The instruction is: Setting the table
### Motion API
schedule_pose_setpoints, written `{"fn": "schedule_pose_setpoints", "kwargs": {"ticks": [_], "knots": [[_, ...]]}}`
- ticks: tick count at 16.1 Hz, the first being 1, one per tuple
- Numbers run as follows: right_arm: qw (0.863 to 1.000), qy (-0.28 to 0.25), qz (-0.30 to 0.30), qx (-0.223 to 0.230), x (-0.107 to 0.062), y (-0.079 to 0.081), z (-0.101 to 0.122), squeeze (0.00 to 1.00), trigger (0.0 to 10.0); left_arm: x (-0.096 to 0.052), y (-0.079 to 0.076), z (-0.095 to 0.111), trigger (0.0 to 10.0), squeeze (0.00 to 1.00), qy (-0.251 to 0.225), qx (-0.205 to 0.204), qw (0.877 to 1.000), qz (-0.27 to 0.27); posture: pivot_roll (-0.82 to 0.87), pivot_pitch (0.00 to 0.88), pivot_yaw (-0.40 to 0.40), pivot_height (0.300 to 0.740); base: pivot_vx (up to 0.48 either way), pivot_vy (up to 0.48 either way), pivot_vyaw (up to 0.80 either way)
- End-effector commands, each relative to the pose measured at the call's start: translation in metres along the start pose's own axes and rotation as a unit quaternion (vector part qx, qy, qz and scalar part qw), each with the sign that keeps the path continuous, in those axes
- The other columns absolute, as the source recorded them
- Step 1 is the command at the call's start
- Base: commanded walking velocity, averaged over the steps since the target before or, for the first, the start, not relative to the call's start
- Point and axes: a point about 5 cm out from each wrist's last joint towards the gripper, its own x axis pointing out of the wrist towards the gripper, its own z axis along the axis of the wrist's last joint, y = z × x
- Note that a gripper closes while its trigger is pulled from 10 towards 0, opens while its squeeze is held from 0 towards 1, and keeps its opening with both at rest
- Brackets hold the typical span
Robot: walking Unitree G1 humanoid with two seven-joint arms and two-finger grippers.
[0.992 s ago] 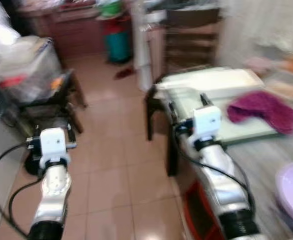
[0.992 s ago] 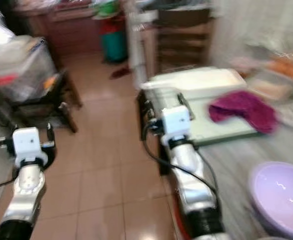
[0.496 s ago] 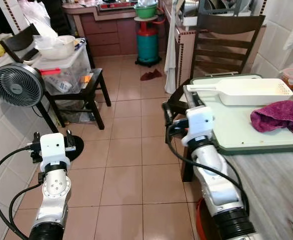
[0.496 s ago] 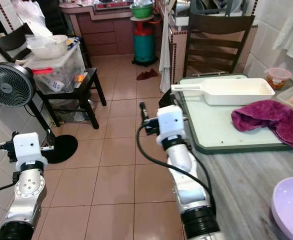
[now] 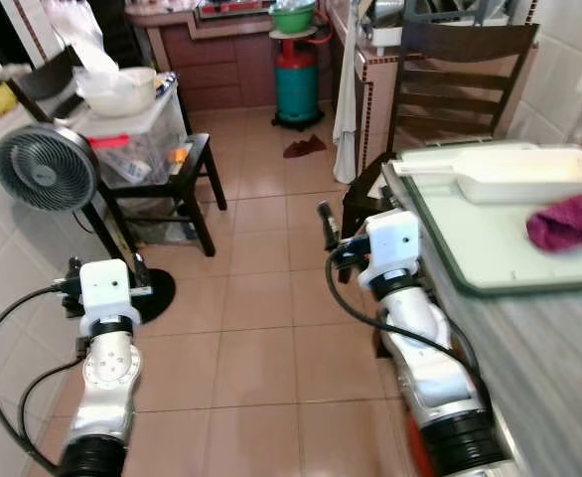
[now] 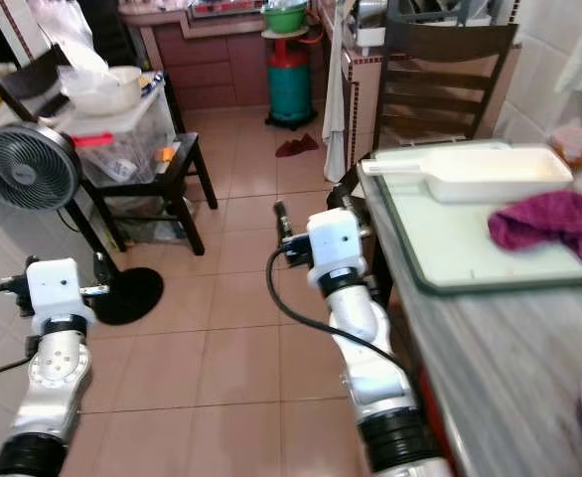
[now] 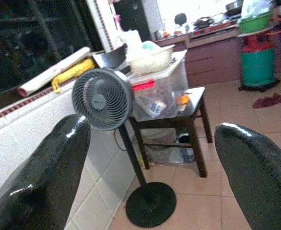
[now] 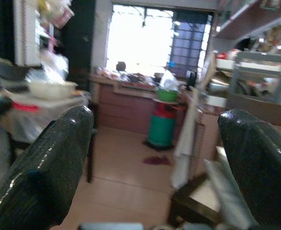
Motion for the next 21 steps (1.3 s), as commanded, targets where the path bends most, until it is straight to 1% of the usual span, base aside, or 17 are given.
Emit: {"fn": "schedule_pose_setpoints", "kwargs": {"ticks": [1, 2, 3, 5, 8, 9, 10, 11, 12, 13, 16, 17, 18, 19, 20, 21], "knots": [[1.0, 0.001, -0.003, 0.003, 0.003, 0.001, 0.0, 1.0, 10.0, 0.001, 0.007, 0.0, 10.0, 0.0, 0.0, 0.005, 1.0, 0.007, -0.08, 0.0, 0.09, 0.74, 0.0, 0.375, 0.0], [1.0, 0.012, -0.015, 0.004, 0.001, -0.002, -0.005, 0.76, 10.0, 0.001, 0.006, -0.002, 10.0, 0.0, 0.004, 0.004, 1.0, 0.004, -0.08, 0.0, 0.089, 0.74, 0.0, 0.386, 0.0], [0.999, 0.023, -0.026, 0.013, 0.0, -0.005, -0.009, 0.7, 10.0, 0.001, 0.005, -0.004, 10.0, 0.0, 0.008, 0.004, 1.0, 0.002, -0.08, 0.0, 0.088, 0.74, 0.0, 0.382, 0.0], [0.998, 0.041, -0.043, 0.024, -0.002, -0.011, -0.016, 0.69, 10.0, 0.0, 0.004, -0.006, 10.0, 0.0, 0.013, 0.003, 1.0, -0.001, -0.08, 0.0, 0.086, 0.74, 0.0, 0.388, 0.0], [0.998, 0.049, -0.046, 0.021, -0.004, -0.015, -0.02, 0.69, 10.0, -0.002, 0.002, -0.01, 10.0, 0.0, 0.021, 0.002, 1.0, -0.004, -0.07, 0.0, 0.083, 0.74, 0.0, 0.399, 0.0], [0.997, 0.057, -0.043, 0.021, -0.004, -0.015, -0.024, 0.53, 10.0, -0.003, 0.001, -0.012, 10.0, 0.0, 0.024, 0.001, 1.0, -0.007, -0.07, 0.0, 0.082, 0.74, 0.0, 0.405, 0.0], [0.997, 0.064, -0.037, 0.017, -0.004, -0.015, -0.028, 0.0, 10.0, -0.004, -0.001, -0.014, 10.0, 0.0, 0.03, 0.003, 0.999, -0.014, -0.06, 0.0, 0.082, 0.74, 0.0, 0.409, 0.0], [0.997, 0.066, -0.032, 0.008, -0.004, -0.014, -0.03, 0.0, 10.0, -0.004, -0.003, -0.016, 10.0, 0.0, 0.034, 0.004, 0.999, -0.018, -0.06, 0.0, 0.082, 0.74, 0.0, 0.262, 0.0], [0.998, 0.059, -0.012, -0.019, -0.005, -0.013, -0.031, 0.0, 10.0, -0.008, -0.01, -0.028, 10.0, 0.0, 0.075, -0.013, 0.996, -0.036, -0.06, 0.0, 0.079, 0.74, 0.0, 0.0, 0.0], [0.996, 0.08, -0.016, -0.027, -0.007, -0.017, -0.04, 0.0, 10.0, -0.015, -0.022, -0.041, 10.0, 0.0, 0.118, -0.036, 0.991, -0.056, -0.06, 0.0, 0.077, 0.74, 0.0, 0.0, 0.0], [0.989, 0.148, -0.018, -0.004, -0.017, -0.022, -0.067, 0.0, 10.0, -0.027, -0.04, -0.055, 10.0, 0.0, 0.154, -0.033, 0.981, -0.112, -0.07, 0.0, 0.073, 0.74, 0.0, 0.0, 0.0], [0.962, 0.271, -0.041, 0.015, -0.044, -0.028, -0.109, 0.0, 10.0, -0.047, -0.051, -0.078, 10.0, 0.0, 0.219, -0.022, 0.961, -0.167, -0.08, 0.0, 0.077, 0.74, 0.0, 0.0, 0.0], [0.937, 0.345, -0.049, 0.024, -0.066, -0.031, -0.131, 0.0, 10.0, -0.059, -0.054, -0.09, 10.0, 0.0, 0.248, 0.009, 0.947, -0.205, -0.09, 0.0, 0.079, 0.74, 0.0, 0.0, 0.0], [0.923, 0.381, -0.054, 0.027, -0.078, -0.033, -0.141, 0.0, 10.0, -0.065, -0.053, -0.096, 10.0, 0.0, 0.261, 0.039, 0.937, -0.228, -0.09, 0.0, 0.083, 0.74, 0.0, 0.0, 0.0], [0.914, 0.4, -0.059, 0.024, -0.085, -0.036, -0.145, 0.0, 10.0, -0.069, -0.052, -0.101, 10.0, 0.0, 0.277, 0.049, 0.93, -0.235, -0.09, 0.0, 0.084, 0.74, 0.0, 0.0, 0.0], [0.911, 0.41, -0.044, 0.016, -0.09, -0.035, -0.148, 0.0, 10.0, -0.07, -0.048, -0.104, 10.0, 0.0, 0.288, 0.058, 0.926, -0.235, -0.09, 0.0, 0.09, 0.74, 0.0, 0.0, 0.0]]}}
